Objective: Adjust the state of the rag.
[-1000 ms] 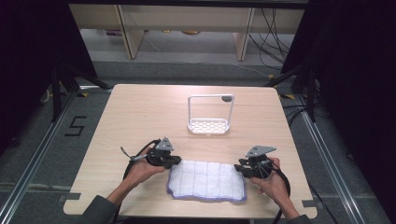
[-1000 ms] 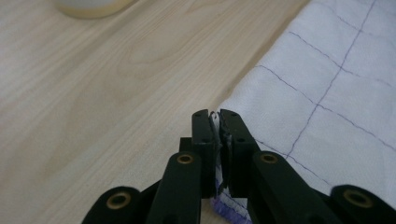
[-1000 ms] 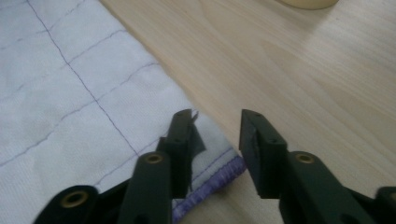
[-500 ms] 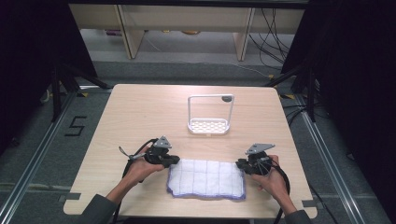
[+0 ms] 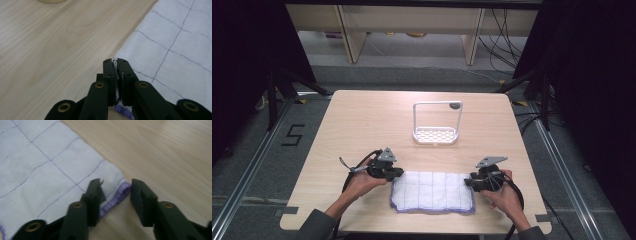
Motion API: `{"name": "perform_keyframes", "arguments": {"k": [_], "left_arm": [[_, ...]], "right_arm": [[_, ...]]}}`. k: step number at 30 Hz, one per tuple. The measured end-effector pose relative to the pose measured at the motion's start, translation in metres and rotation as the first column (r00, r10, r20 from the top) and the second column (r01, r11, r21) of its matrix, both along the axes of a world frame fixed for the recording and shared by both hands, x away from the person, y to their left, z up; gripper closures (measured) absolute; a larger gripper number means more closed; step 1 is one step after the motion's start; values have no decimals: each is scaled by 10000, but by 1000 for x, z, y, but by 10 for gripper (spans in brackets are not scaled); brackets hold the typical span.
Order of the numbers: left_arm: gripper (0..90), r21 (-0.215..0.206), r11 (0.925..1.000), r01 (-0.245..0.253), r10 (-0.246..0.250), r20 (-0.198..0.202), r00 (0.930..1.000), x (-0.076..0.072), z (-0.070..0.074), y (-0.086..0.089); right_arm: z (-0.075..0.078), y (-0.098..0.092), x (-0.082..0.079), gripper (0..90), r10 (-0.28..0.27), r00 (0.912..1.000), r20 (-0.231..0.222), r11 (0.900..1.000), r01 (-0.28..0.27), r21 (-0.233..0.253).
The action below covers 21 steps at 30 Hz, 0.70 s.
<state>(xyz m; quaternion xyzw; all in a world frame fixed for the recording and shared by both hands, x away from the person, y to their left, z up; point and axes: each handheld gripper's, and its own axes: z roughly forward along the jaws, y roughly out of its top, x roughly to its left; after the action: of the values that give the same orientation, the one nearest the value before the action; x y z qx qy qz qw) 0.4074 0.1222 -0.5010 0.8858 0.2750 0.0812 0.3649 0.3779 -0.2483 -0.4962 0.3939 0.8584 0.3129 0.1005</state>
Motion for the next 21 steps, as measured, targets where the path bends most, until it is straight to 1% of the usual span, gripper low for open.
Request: {"name": "perform_keyframes", "arguments": {"k": [1, 2, 3, 4, 5, 6, 7, 8, 9, 10, 11, 12, 13, 14, 15, 16, 17, 18, 19, 20, 21], "left_arm": [[854, 60, 10000, 13, -14, 35, 10000, -3, 0, 0], [854, 116, 9998, 136, -137, 82, 9999, -6, 0, 2], [855, 132, 9997, 196, -197, 77, 9998, -8, 1, 3], [855, 130, 9996, 261, -262, 55, 9996, -12, 1, 4], [855, 87, 9996, 260, -260, 2, 9997, -16, 0, 5], [855, 118, 9993, 368, -368, 10, 9993, -20, 1, 6], [855, 68, 9990, 432, -432, 40, 9991, -25, 0, 7], [854, 102, 9983, 570, -571, 77, 9983, -31, 1, 8], [853, -14, 9985, 541, -540, 87, 9985, -39, -1, 9], [853, -14, 9985, 541, -540, 87, 9985, -39, -1, 9], [854, -138, 9981, 597, -596, 69, 9982, -53, -3, 11], [853, -69, 9975, 699, -698, 177, 9974, -58, -2, 12], [853, -374, 9974, 618, -613, 146, 9980, -66, -3, 11], [853, -336, 9971, 680, -674, 176, 9976, -72, -3, 12], [852, -325, 9964, 788, -780, 264, 9966, -78, -2, 12], [850, -325, 9964, 788, -780, 264, 9966, -78, -2, 12], [850, -466, 9955, 825, -811, 310, 9962, -90, -4, 8], [842, -247, 9946, 1007, -997, 392, 9943, -94, -3, 7], [841, -312, 9933, 1114, -1100, 431, 9930, -98, -3, 5], [841, -515, 9928, 1079, -1057, 428, 9935, -103, -3, 2], [841, -520, 9909, 1243, -1218, 491, 9913, -106, -2, -1]], "right_arm": [[-2, 2, 4, 803, 409, 9987, 294, 9992, -410, 8], [-1, 3, 6, 835, 486, 9988, 78, 9988, -486, 53], [-3, 4, 9, 851, 528, 9983, 257, 9985, -531, 93], [-3, 5, 12, 862, 589, 9979, 265, 9982, -591, 75], [-3, 6, 16, 867, 590, 9980, 246, 9982, -591, 57], [-3, 8, 21, 869, 622, 9976, 291, 9981, -623, 27], [-2, 11, 26, 871, 613, 9977, 293, 9981, -612, -57], [-1, 14, 32, 873, 717, 9970, 305, 9972, -711, -212], [-1, 18, 37, 874, 747, 9966, 350, 9969, -737, -275], [0, 22, 43, 874, 878, 9955, 363, 9953, -861, -439], [0, 27, 49, 874, 867, 9957, 318, 9957, -855, -368], [-1, 32, 55, 874, 921, 9950, 383, 9952, -907, -357], [0, 36, 59, 874, 1037, 9940, 340, 9939, -1022, -424], [1, 41, 64, 874, 1115, 9933, 296, 9926, -1098, -521], [1, 47, 67, 874, 1038, 9943, 256, 9935, -1024, -495], [1, 47, 67, 874, 1038, 9943, 256, 9935, -1024, -495], [1, 51, 72, 874, 1210, 9922, 302, 9915, -1193, -520], [2, 60, 78, 872, 1396, 9899, 246, 9886, -1380, -597], [3, 65, 82, 871, 1600, 9867, 273, 9849, -1578, -711], [3, 68, 85, 871, 1688, 9853, 258, 9834, -1666, -720], [3, 73, 89, 871, 1823, 9828, 298, 9807, -1795, -780]]}}
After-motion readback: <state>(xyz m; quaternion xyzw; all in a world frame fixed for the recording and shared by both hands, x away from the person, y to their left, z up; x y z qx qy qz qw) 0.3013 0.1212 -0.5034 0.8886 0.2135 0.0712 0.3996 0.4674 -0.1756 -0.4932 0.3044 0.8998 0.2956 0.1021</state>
